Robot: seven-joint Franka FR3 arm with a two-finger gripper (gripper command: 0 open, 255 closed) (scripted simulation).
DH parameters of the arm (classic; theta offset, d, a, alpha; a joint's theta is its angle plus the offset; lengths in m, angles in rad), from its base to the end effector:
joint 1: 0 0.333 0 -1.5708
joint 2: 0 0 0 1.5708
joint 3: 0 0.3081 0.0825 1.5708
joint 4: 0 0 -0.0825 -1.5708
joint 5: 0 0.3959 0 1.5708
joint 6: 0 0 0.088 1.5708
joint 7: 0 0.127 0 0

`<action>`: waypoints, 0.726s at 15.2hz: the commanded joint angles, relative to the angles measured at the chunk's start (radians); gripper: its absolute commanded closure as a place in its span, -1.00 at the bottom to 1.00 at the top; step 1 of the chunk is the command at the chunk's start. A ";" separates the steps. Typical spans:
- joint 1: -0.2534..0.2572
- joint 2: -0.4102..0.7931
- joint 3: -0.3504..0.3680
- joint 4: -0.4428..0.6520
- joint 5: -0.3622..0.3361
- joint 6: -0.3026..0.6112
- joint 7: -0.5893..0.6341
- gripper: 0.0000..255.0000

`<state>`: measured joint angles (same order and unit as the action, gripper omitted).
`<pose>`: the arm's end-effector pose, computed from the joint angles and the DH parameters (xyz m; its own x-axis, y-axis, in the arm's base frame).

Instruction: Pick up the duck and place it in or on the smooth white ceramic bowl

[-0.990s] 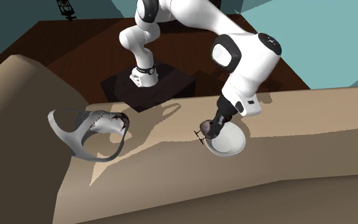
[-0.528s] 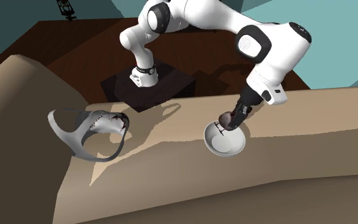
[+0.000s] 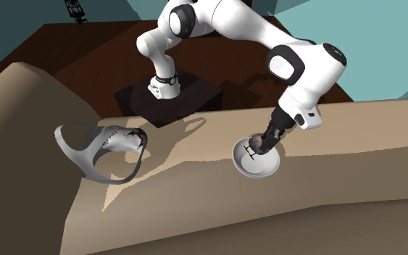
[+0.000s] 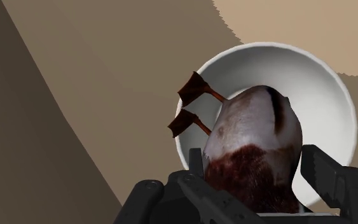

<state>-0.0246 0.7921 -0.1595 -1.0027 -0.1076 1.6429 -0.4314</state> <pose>0.7409 -0.1133 0.3511 0.9354 0.2749 -0.2226 0.3090 -0.9413 0.1360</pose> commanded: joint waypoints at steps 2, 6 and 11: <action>0.001 0.004 0.001 -0.032 0.000 0.036 0.006 1.00; 0.002 0.012 0.002 -0.072 -0.001 0.084 0.014 1.00; 0.003 0.021 0.003 -0.097 0.000 0.117 0.019 1.00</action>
<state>-0.0219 0.8121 -0.1567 -1.1000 -0.1081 1.7583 -0.4123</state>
